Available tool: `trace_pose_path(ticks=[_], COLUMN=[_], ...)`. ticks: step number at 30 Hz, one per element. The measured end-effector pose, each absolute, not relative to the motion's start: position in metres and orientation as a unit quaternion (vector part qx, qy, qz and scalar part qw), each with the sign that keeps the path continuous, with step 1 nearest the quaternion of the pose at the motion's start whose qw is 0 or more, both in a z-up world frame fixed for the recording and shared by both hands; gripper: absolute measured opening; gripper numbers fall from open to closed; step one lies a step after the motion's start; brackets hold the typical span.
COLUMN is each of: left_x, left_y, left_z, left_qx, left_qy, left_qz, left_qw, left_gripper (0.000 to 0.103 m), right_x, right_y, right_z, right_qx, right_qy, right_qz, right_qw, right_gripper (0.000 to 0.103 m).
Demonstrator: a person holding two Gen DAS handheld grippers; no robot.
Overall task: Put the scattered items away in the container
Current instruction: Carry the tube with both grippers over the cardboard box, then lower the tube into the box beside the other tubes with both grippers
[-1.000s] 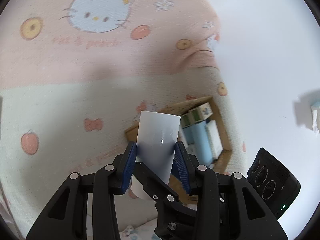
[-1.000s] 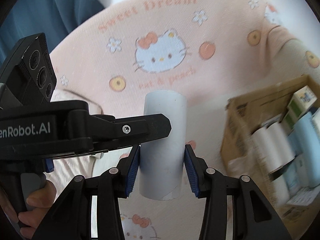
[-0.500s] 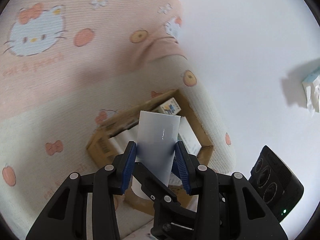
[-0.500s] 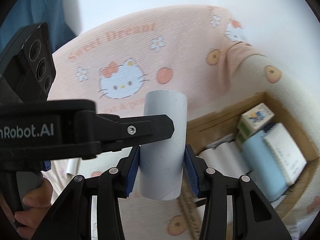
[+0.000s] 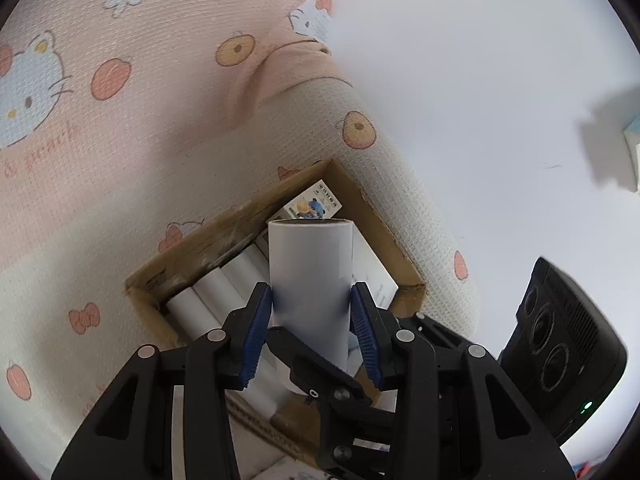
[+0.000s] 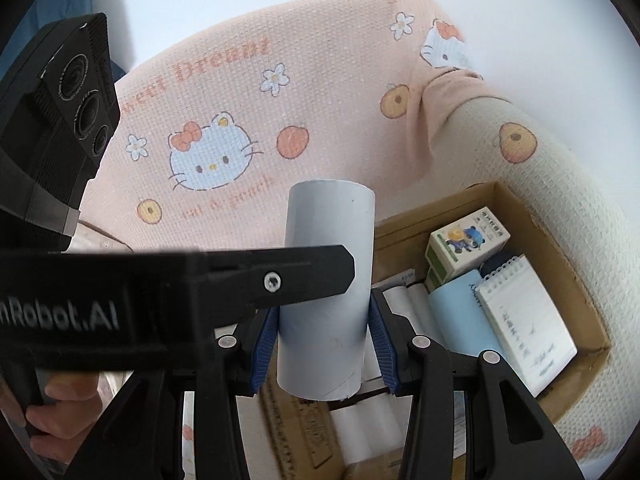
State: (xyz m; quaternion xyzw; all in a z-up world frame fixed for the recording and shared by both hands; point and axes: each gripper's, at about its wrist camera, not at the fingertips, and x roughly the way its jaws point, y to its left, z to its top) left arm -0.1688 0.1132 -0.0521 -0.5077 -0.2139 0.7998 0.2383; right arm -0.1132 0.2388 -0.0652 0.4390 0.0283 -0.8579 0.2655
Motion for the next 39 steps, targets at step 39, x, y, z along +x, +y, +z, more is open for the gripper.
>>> trace_pose_path(ticks=[39], left_x=[-0.218], left_y=[0.138], left_z=[-0.181], left_qx=[-0.639], left_qy=[-0.264], left_qz=[0.707], left_qw=[0.147], left_gripper=[0.045], right_x=[-0.189], right_y=[0.245], right_z=[-0.172], right_qx=[0.627], right_qy=[0.086], right_qz=[-0.709], right_qw=[0.31], right_gripper=[0.041])
